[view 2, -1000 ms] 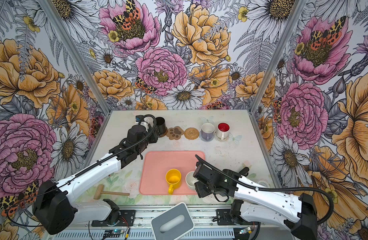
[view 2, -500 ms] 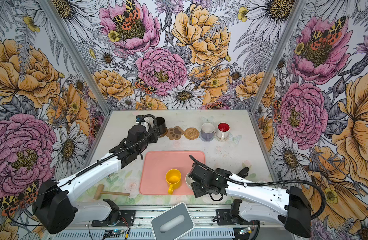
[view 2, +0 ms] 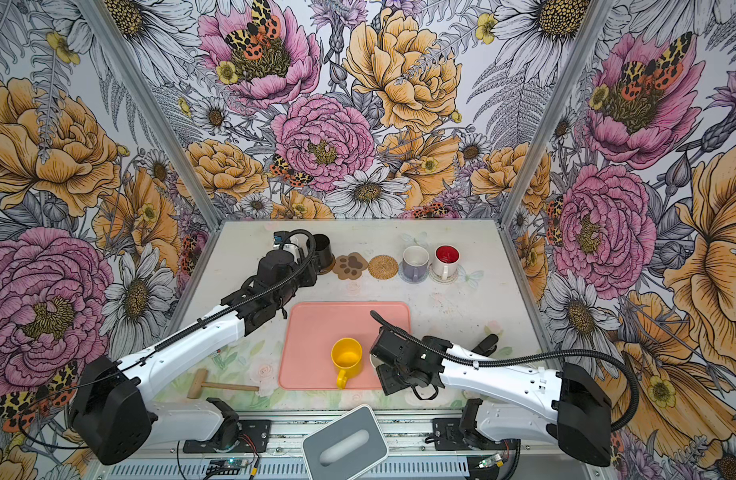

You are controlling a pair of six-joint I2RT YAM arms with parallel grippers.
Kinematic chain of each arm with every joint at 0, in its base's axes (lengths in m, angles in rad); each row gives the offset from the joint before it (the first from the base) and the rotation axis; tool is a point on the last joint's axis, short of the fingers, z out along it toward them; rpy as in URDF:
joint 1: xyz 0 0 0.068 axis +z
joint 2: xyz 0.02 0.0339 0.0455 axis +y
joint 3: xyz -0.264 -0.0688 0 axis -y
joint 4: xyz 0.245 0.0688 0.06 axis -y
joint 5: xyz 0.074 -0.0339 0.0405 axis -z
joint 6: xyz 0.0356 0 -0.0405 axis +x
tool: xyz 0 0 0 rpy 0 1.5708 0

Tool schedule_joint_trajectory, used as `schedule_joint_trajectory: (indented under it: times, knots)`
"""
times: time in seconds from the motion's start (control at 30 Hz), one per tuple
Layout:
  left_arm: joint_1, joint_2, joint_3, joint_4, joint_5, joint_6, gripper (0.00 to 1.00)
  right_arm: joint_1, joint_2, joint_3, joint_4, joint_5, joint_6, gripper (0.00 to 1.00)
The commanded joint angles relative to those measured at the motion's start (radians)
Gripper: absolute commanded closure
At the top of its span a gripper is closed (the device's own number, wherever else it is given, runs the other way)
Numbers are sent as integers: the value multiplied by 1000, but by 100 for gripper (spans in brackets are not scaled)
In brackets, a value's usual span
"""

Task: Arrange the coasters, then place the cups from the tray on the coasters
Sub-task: 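Lower right gripper into the white mug and grasp its rim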

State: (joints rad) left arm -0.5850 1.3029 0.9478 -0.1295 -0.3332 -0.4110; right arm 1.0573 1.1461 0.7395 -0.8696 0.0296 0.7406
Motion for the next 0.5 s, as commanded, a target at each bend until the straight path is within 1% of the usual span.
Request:
schedule_joint_trajectory:
  times: [0.0,0.27,0.47]
  knots:
    - [4,12,6,17,-11,20,50,4,7,-6,29,14,11,36]
    - [4,22,12,15,-8,21,50,3,36,-7,59,31,19,36]
    - [5,23,12,15,-9,21,50,3,66,-5,75,32,21,42]
